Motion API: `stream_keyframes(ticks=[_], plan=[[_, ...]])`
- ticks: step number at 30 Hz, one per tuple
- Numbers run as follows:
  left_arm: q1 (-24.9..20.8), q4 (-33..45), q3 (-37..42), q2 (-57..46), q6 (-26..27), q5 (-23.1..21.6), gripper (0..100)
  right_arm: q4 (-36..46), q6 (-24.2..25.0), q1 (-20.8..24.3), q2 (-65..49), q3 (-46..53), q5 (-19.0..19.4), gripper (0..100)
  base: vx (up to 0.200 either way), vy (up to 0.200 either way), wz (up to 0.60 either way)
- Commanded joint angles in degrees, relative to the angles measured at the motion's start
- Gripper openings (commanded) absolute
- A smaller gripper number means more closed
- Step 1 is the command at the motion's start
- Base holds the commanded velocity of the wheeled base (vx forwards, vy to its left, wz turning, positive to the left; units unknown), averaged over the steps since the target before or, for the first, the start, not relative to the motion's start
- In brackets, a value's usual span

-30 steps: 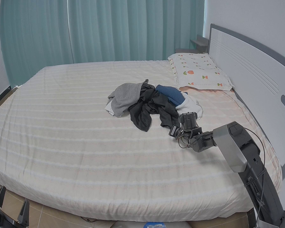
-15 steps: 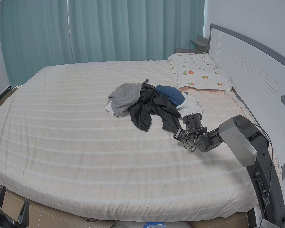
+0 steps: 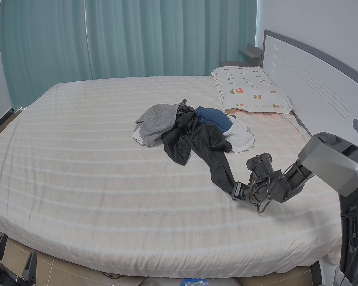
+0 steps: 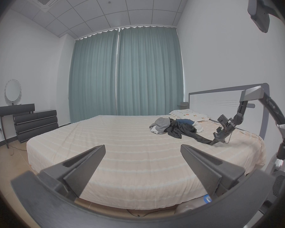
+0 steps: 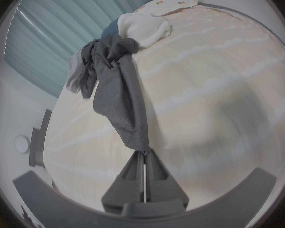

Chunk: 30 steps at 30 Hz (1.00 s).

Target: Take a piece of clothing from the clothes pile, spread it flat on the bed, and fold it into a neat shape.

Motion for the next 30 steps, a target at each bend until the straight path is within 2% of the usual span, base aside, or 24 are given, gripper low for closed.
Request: stream_keyframes(ticks=[1, 5, 6, 16, 21, 29, 30], plan=[[0.0, 0.0, 0.9, -0.9, 0.0, 0.0, 100, -5.4, -7.3, 0.4, -14.1, 16.9, 5.2, 0, 0.0, 0.0, 0.0], [0.0, 0.0, 0.9, -0.9, 0.0, 0.0, 100, -8.8, -7.9, 0.5, -13.4, 19.5, 5.2, 0, 0.0, 0.0, 0.0], [0.0, 0.0, 0.9, -0.9, 0.0, 0.0, 100, -9.1, -7.7, 0.5, -13.3, 19.4, 5.3, 100, 0.0, 0.0, 0.0], [0.0, 0.0, 0.9, -0.9, 0.0, 0.0, 100, -9.5, -6.5, -0.9, -11.3, 16.0, 6.0, 100, 0.0, 0.0, 0.0], [0.0, 0.0, 0.9, -0.9, 0.0, 0.0, 100, -9.4, -2.0, -0.8, -3.8, 8.0, 5.7, 100, 0.0, 0.0, 0.0], [0.0, 0.0, 0.9, -0.9, 0.0, 0.0, 100, -8.6, -1.7, -0.9, 1.9, 2.6, 5.0, 100, 0.0, 0.0, 0.0], [0.0, 0.0, 0.9, -0.9, 0.0, 0.0, 100, -8.6, -1.7, -0.9, 2.2, 2.2, 5.0, 0, 0.0, 0.0, 0.0]])
